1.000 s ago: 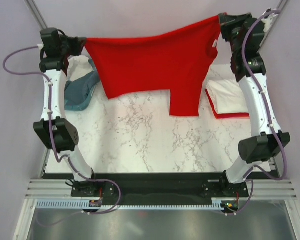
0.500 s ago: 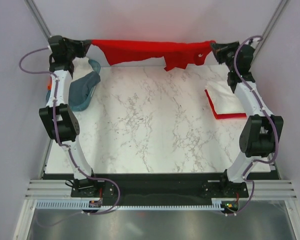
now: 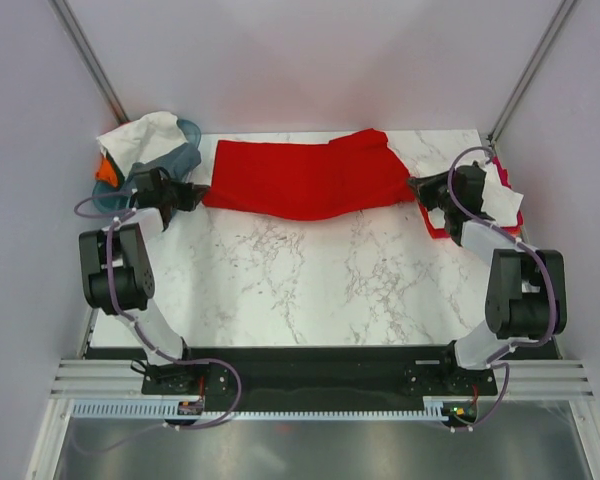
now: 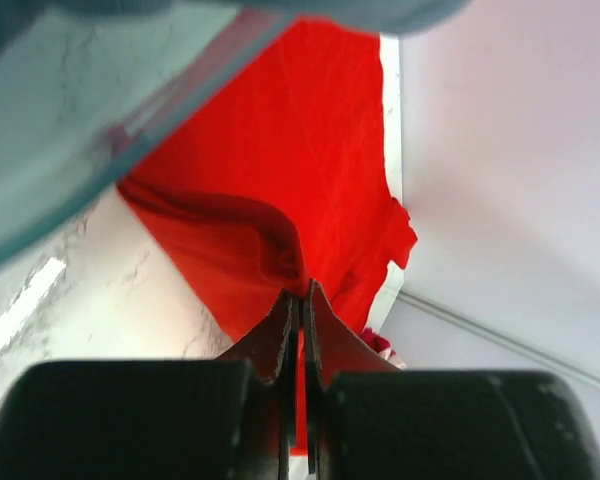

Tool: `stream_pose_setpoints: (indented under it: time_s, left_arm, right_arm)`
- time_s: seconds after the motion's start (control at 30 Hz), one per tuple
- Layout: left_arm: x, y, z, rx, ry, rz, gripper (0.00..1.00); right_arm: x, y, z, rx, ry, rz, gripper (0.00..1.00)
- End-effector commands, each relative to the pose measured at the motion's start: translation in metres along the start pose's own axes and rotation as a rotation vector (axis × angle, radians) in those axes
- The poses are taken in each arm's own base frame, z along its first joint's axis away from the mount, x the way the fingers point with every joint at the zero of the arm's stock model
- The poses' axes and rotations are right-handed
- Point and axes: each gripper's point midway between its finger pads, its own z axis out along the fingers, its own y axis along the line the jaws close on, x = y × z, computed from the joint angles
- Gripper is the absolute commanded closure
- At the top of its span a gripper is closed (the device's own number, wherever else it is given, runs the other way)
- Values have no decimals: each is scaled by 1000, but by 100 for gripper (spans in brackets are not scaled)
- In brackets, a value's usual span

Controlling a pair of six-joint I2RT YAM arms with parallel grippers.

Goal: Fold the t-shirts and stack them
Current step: Fold the tshirt

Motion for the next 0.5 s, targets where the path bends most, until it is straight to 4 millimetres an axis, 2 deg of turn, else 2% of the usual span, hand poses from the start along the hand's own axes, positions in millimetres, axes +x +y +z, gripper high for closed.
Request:
stream_pose_setpoints:
  time_s: [0.0, 0.03, 0.07, 0.1, 0.13, 0.2, 0.23, 0.3, 0.33, 0.47]
  left_arm:
    - [-3, -35, -31, 170, -72, 135, 98]
    - [2, -21, -33, 155, -67, 140, 98]
    - [4, -18, -35, 152, -69, 154, 98]
    - [5, -18, -41, 153, -79, 170, 98]
    - [10, -6, -43, 128, -74, 166, 98]
    - [10, -4, -56, 123, -102, 176, 98]
    - [15, 10, -61, 100, -104, 168, 98]
    - [15, 20, -69, 78, -136, 160, 98]
    - [16, 26, -76, 71, -145, 153, 98]
    - [18, 48, -84, 26, -120, 126, 98]
  right_arm:
    - [8, -20, -18, -13, -21, -29, 100]
    - [10, -20, -24, -21, -30, -32, 100]
    - [13, -27, -27, -15, -31, -35, 100]
    - [18, -43, -32, 24, -30, -34, 100]
    - [19, -46, -37, 31, -34, -49, 100]
    - [28, -63, -45, 66, -20, -50, 100]
    - [29, -63, -49, 68, -20, -60, 100]
    - [37, -79, -57, 116, 2, -63, 100]
    - [37, -79, -60, 124, -3, -71, 100]
    - [48, -102, -75, 213, 13, -96, 100]
